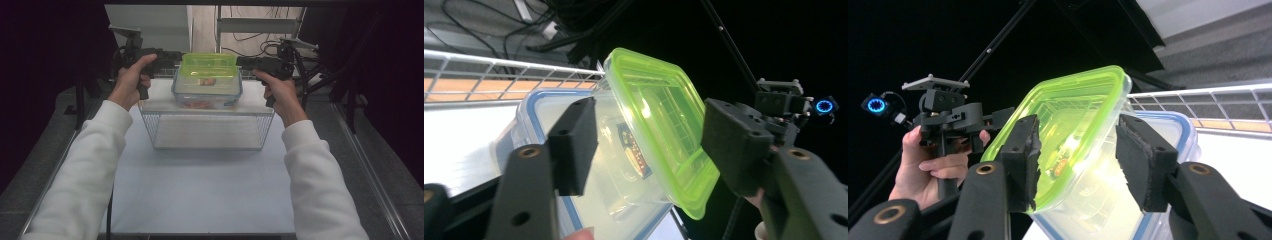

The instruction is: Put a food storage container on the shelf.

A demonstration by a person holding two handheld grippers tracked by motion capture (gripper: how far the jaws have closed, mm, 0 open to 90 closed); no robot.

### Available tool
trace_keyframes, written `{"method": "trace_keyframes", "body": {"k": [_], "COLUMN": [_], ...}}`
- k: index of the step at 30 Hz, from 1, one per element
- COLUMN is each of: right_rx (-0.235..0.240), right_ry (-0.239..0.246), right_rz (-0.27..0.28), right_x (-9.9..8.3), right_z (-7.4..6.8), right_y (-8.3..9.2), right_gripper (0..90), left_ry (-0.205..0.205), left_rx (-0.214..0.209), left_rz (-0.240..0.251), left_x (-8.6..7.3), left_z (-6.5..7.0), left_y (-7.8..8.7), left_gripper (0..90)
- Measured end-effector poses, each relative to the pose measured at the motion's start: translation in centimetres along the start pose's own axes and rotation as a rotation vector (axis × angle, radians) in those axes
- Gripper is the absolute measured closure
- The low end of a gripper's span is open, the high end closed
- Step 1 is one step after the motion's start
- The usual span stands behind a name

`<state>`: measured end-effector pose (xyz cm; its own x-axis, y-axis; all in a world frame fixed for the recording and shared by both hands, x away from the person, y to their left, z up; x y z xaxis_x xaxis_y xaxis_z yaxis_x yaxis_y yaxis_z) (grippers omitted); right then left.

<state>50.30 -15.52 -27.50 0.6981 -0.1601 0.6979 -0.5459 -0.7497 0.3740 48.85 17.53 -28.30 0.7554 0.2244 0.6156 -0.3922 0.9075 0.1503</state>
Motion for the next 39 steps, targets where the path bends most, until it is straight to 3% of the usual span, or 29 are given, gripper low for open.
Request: {"method": "trace_keyframes", "body": {"k": [2, 3, 8, 9, 14, 16, 17, 18, 23, 25, 26, 28, 29, 30, 31, 32, 33, 35, 36, 37, 39], "right_rx": [-0.008, -0.008, -0.008, -0.005, -0.013, -0.018, -0.026, -0.026, -0.047, -0.077, -0.077, -0.092, -0.099, -0.102, -0.106, -0.108, -0.108, -0.109, -0.109, -0.108, -0.107], "right_ry": [0.047, 0.047, 0.100, 0.114, 0.148, 0.162, 0.178, 0.178, 0.241, 0.284, 0.284, 0.316, 0.342, 0.352, 0.366, 0.376, 0.376, 0.390, 0.390, 0.388, 0.384], "right_rz": [0.010, 0.010, 0.029, 0.028, 0.032, 0.031, 0.027, 0.027, 0.011, 0.002, 0.002, -0.010, -0.018, -0.024, -0.031, -0.039, -0.039, -0.068, -0.068, -0.087, -0.102], "right_x": [-0.2, -0.2, -0.8, -1.2, -2.2, -2.9, -3.8, -3.8, -7.0, -8.8, -8.8, -10.3, -12.0, -12.6, -13.4, -14.1, -14.1, -16.4, -16.4, -17.9, -18.7], "right_z": [-0.5, -0.5, -1.3, -1.5, -1.6, -1.5, -1.4, -1.4, -1.1, -0.7, -0.7, -0.4, 0.1, 0.2, 0.5, 0.8, 0.8, 1.6, 1.6, 2.2, 2.5], "right_y": [0.9, 0.9, 2.6, 3.3, 4.6, 5.2, 6.0, 6.0, 7.8, 8.5, 8.5, 8.9, 9.3, 9.4, 9.5, 9.5, 9.5, 9.5, 9.5, 9.5, 9.4], "right_gripper": [47.2, 47.2, 44.6, 43.6, 42.2, 41.7, 41.3, 41.3, 40.6, 40.3, 40.3, 39.8, 39.8, 39.8, 39.8, 39.7, 39.7, 39.2, 39.2, 38.9, 38.7], "left_ry": [-0.060, -0.060, -0.145, -0.184, -0.221, -0.253, -0.292, -0.292, -0.362, -0.372, -0.372, -0.384, -0.390, -0.390, -0.384, -0.384, -0.382, -0.382, -0.382, -0.370, -0.366], "left_rx": [0.025, 0.025, 0.047, 0.067, 0.075, 0.095, 0.109, 0.109, 0.109, 0.093, 0.093, 0.104, 0.116, 0.116, 0.112, 0.112, 0.117, 0.130, 0.130, 0.132, 0.134], "left_rz": [-0.014, -0.014, -0.034, -0.049, -0.056, -0.066, -0.079, -0.079, -0.113, -0.124, -0.124, -0.133, -0.133, -0.133, -0.144, -0.144, -0.153, -0.176, -0.176, -0.186, -0.200], "left_x": [-0.5, -0.5, -1.9, -2.5, -4.1, -5.3, -6.8, -6.8, -11.2, -13.9, -13.9, -15.9, -17.4, -17.4, -19.0, -19.0, -19.9, -22.3, -22.3, -23.8, -24.6], "left_z": [0.8, 0.8, 2.2, 2.5, 3.0, 3.2, 3.6, 3.6, 4.0, 3.8, 3.8, 3.3, 2.9, 2.9, 2.2, 2.2, 1.8, 0.8, 0.8, 0.2, -0.3], "left_y": [0.3, 0.3, 0.9, 1.3, 2.1, 2.6, 3.1, 3.1, 4.5, 5.2, 5.2, 5.6, 5.8, 5.8, 5.9, 5.9, 5.9, 5.7, 5.7, 5.4, 5.2], "left_gripper": [33.5, 32.8, 31.2, 30.8, 30.2, 30.0, 30.0, 30.0, 30.0, 29.9, 30.0, 30.0, 30.2, 30.2, 30.2, 30.2, 30.2, 30.2, 30.2, 30.2, 30.2]}}
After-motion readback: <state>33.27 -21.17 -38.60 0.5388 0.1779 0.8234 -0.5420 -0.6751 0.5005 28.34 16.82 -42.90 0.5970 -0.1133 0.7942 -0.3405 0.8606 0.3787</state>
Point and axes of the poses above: each handheld gripper's, and its own axes: y roughly backward along the jaws, x roughly out of its top, z roughly to its right, the point moved 4 cm from there along -y, roughly forward along the jaws, and after that the axes turned 10 degrees about -x, right-handed, at the moved point
